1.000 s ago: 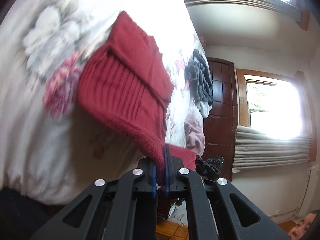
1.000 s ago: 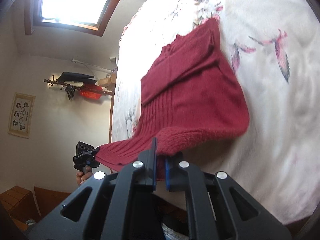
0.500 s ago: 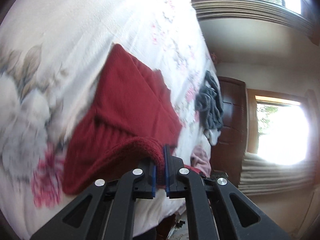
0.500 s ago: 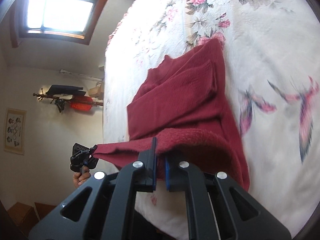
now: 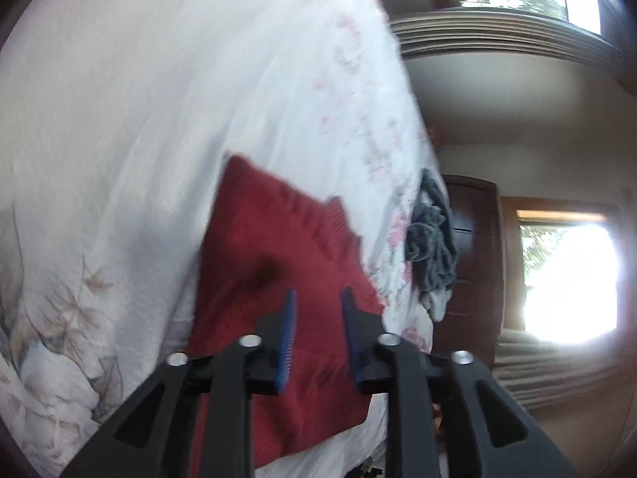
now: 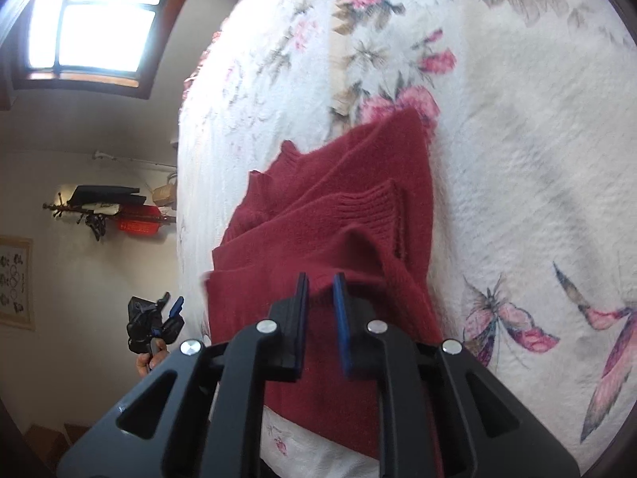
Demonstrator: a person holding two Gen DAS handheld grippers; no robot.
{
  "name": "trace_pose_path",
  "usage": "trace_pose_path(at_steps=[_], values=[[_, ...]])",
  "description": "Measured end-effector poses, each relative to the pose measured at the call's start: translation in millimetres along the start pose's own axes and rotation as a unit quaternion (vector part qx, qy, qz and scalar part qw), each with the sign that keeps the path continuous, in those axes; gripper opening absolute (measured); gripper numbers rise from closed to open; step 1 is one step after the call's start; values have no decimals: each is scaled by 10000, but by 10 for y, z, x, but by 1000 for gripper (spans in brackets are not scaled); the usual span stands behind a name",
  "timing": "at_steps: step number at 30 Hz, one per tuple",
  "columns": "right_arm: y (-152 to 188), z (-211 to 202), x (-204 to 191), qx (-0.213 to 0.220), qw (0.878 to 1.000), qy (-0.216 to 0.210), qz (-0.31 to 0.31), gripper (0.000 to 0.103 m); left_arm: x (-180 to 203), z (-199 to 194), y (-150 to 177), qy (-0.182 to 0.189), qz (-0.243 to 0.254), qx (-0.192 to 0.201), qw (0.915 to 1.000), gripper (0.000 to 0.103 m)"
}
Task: Fold small clothes
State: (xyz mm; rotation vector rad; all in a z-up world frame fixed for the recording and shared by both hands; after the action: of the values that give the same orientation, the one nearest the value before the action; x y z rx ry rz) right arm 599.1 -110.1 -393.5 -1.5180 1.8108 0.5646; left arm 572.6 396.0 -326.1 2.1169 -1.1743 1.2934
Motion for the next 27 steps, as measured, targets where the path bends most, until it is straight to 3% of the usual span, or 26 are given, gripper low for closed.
trace_pose_path(at_steps=[1, 3, 5, 7, 13, 18, 20, 21, 22, 23, 25, 27], values=[[13, -49, -8, 59, 9998, 107, -183, 15, 28, -41, 7, -128, 239, 29, 9996, 43], [42, -77, 11, 89, 9984, 337, -434, 19, 9, -42, 85, -573, 718, -112, 9957, 44], [82, -64, 55, 127, 9938, 778, -784, 25, -70, 41, 197, -1145, 1182, -314, 9859, 44], [126, -12, 98, 115, 9892, 1049, -1012, 38, -174, 99, 265, -1481, 1418, -473, 9776, 45], [209, 158, 213, 127, 9785, 1510, -1402, 48, -409, 192, 373, -1993, 1772, -669, 9615, 60], [232, 228, 262, 87, 9743, 1666, -1514, 49, -373, 313, 450, -2240, 2255, -779, 9450, 61], [231, 237, 265, 106, 9735, 1688, -1542, 49, -333, 346, 481, -2310, 2510, -747, 9370, 50], [230, 241, 264, 115, 9731, 1690, -1561, 48, -312, 357, 499, -2328, 2571, -762, 9348, 39], [232, 242, 258, 127, 9729, 1687, -1575, 43, -314, 355, 511, -2383, 2639, -762, 9316, 16], [236, 246, 246, 134, 9729, 1672, -1593, 37, -309, 332, 518, -2451, 2748, -678, 9273, 11], [250, 244, 223, 161, 9709, 1715, -1666, 12, -265, 306, 538, -2422, 2842, -545, 9261, 8], [267, 228, 188, 220, 9689, 1742, -1745, 7, -231, 260, 565, -2411, 2925, -419, 9244, 7]])
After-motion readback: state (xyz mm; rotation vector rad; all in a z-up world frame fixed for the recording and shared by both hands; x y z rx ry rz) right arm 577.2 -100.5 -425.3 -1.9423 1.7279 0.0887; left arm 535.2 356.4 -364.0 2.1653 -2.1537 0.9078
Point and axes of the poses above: each gripper's, at about its wrist camera, not at the fingertips, and z roughly the way its jaws point, x to its right, y to its underside, the point moved 8 cm from there along z, roughly the way its jaws point, and after that the axes turned 2 degrees about x, right-handed, at the moved point
